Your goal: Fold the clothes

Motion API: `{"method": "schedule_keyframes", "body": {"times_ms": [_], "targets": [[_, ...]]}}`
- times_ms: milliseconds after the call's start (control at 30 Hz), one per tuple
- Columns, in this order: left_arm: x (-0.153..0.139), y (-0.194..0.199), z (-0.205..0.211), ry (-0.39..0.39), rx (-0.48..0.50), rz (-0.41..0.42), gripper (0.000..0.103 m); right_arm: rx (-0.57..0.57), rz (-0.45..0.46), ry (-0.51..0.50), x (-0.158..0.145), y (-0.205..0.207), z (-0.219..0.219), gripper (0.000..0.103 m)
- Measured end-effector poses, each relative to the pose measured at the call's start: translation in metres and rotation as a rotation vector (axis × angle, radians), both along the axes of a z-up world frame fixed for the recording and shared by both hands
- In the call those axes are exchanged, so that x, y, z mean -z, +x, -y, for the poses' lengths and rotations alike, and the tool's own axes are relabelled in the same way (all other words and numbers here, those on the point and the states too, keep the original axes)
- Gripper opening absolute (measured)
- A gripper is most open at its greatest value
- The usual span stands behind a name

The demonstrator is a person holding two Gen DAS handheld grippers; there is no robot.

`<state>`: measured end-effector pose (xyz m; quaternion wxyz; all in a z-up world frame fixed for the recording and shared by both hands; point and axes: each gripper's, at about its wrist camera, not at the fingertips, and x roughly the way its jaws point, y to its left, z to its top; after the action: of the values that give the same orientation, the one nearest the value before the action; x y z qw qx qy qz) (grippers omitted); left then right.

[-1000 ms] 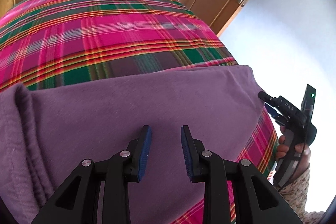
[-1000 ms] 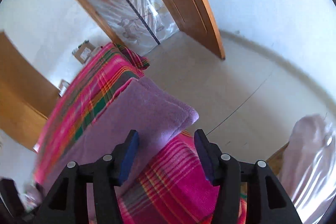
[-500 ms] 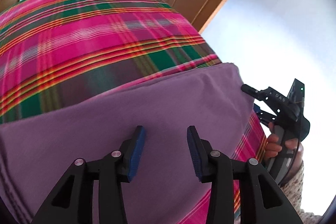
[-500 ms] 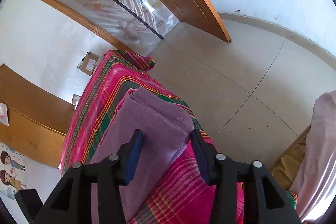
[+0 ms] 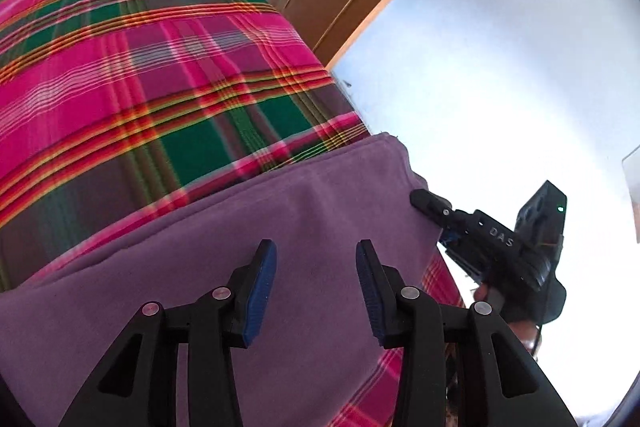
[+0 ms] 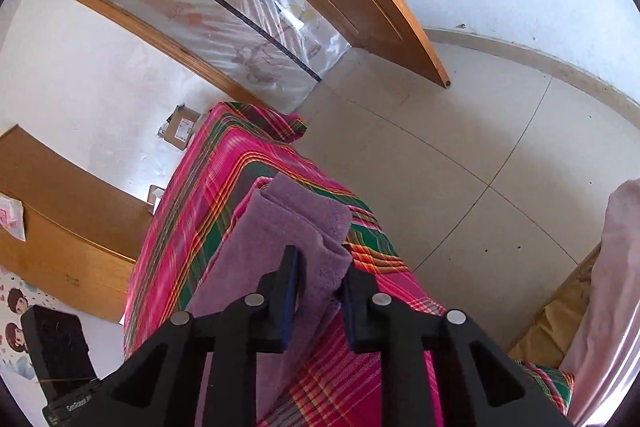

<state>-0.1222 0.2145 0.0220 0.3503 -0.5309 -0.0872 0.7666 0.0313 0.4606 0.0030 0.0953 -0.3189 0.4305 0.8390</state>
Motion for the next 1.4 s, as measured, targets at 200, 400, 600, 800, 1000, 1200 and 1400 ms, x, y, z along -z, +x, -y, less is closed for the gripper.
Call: {"method": "schedule_keyframes", "body": {"times_ms": [200,400,600,800,1000,1200,1400], "targets": [[0.004,-0.005,-0.004,0.013,0.003,0.021,0.043,-0.037,-0.053,0.105,-0.02,0.0,0.013,0.01],[0.004,-0.007,-0.004,0.021,0.003,0.017,0.043,-0.092,-0.131,0.229,-0.046,0.005,0.037,0.009],[0.006,-0.01,0.0,0.046,0.001,0.034,0.043,-0.176,-0.198,0.314,-0.07,0.01,0.066,0.009],[0.008,-0.018,0.014,0.147,-0.027,0.115,0.043,-0.267,-0.23,0.34,-0.075,0.013,0.096,0.009],[-0.001,-0.025,0.035,0.298,-0.047,0.18,0.043,-0.352,-0.223,0.41,-0.075,0.01,0.128,0.009],[0.003,-0.031,0.064,0.467,-0.109,0.26,0.059,-0.409,-0.187,0.478,-0.065,0.007,0.156,0.009],[0.01,-0.036,0.083,0.513,-0.154,0.283,0.059,-0.448,-0.127,0.584,-0.052,0.01,0.177,0.009]]}}
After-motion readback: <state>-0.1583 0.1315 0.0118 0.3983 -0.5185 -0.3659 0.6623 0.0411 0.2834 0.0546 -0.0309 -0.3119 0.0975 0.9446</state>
